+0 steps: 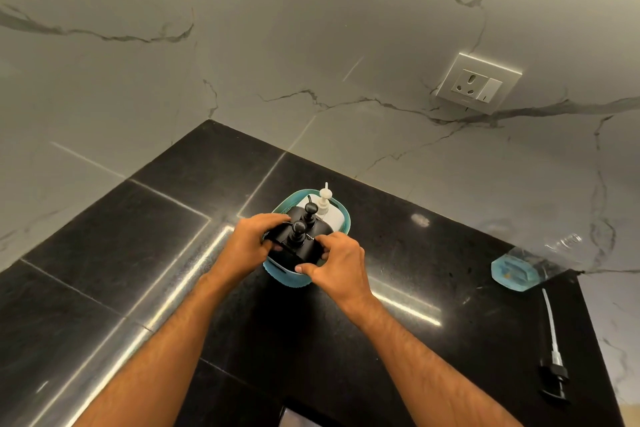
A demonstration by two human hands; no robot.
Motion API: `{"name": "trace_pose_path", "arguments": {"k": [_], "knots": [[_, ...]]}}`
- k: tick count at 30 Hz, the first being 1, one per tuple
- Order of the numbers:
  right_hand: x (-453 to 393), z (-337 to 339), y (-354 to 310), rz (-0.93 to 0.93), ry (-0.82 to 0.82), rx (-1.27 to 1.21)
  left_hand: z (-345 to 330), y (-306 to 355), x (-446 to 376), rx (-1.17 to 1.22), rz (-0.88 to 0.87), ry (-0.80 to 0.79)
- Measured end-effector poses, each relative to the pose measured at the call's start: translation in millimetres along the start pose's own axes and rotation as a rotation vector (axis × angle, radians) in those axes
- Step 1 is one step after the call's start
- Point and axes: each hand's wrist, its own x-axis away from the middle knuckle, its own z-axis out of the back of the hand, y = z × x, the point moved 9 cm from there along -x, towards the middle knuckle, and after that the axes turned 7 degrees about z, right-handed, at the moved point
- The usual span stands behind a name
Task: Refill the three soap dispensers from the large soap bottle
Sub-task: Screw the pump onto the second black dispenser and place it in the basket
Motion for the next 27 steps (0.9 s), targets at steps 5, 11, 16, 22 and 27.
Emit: {"name": "trace_pose_path", "arguments": {"k": [5,11,16,22,27], "knots": [[-4,-6,1,-0.020,-0.034,0.018,-5,3,-1,-0.079,-0.035,-0.042],[-6,-8,3,-0.059,-0.057,0.018,-5,10,-4,-0.117,-0.056,-0.084],[-8,-11,7,-0.082,-0.093,0.016,-3,8,-6,-0.123,0.006,-0.127],[-10,-15,13,-0.124,-0.118,0.026,-5,7,-5,-0.101,0.014,-0.099],[-13,-17,15,-0.183,-0.136,-0.013,-7,4,-6,-0.101,0.011,-0.091]]}}
